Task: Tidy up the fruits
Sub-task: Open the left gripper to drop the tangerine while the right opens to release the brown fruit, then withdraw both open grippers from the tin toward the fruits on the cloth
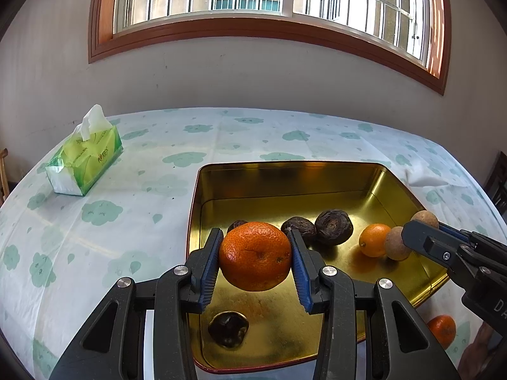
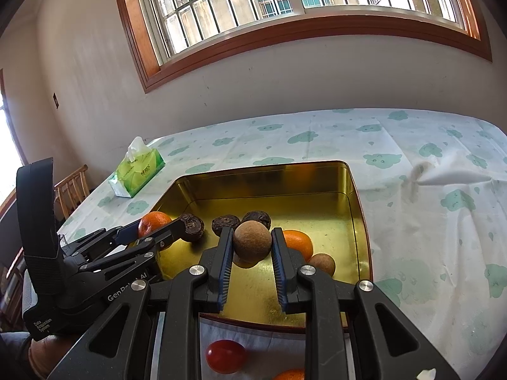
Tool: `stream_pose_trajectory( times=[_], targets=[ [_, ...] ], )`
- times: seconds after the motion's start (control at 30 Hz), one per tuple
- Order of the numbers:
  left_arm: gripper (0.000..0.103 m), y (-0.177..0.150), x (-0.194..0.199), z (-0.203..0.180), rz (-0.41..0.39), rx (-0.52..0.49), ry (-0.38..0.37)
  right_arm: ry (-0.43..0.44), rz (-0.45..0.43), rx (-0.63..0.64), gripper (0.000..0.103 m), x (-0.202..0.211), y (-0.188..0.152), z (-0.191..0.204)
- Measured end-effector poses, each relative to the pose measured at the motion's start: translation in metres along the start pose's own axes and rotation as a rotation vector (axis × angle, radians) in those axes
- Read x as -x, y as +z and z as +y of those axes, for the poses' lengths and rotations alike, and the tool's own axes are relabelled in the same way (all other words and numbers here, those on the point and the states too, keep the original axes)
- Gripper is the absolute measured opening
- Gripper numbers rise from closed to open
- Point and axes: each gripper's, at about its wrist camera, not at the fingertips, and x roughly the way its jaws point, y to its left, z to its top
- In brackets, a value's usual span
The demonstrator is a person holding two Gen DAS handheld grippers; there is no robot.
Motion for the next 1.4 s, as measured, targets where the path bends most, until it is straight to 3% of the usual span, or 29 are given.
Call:
stream_pose_trajectory(
  times=[0.6, 0.67, 0.8, 0.9, 1.13, 1.4],
  targets=[
    [0.044, 0.001, -0.001, 0.002, -0.003, 0.006, 0.026, -0.009, -0.002, -0.005, 0.025, -0.008, 0.001, -0.002],
    [0.048, 0.001, 0.0, 0.002, -0.012, 0.006, 0.035, -0.011, -0.005, -0.011, 0.025, -0.009, 0.002, -0.004],
    [0.066, 0.002, 0.005, -0.001, -0.035, -0.011, 0.031, -0.014, -0.017, -0.018, 0.03, -0.007, 0.004, -0.006],
    [0.079, 0.002, 0.009, -0.006, -0.061, -0.035, 0.068, -0.012, -0.018, -0.021, 0.03, -0.004, 0.005, -0.007],
    [0.08, 0.005, 0.018, -0.003, -0.071, -0.016, 0.073, -0.003, -0.045, -0.021, 0.039, 0.017, 0.004, -0.005],
    [0.08, 0.002, 0.04, -0.001, -0.089, -0.007, 0.085, 0.0, -0.04, 0.002, 0.04, 0.045, -0.013, -0.006]
  ],
)
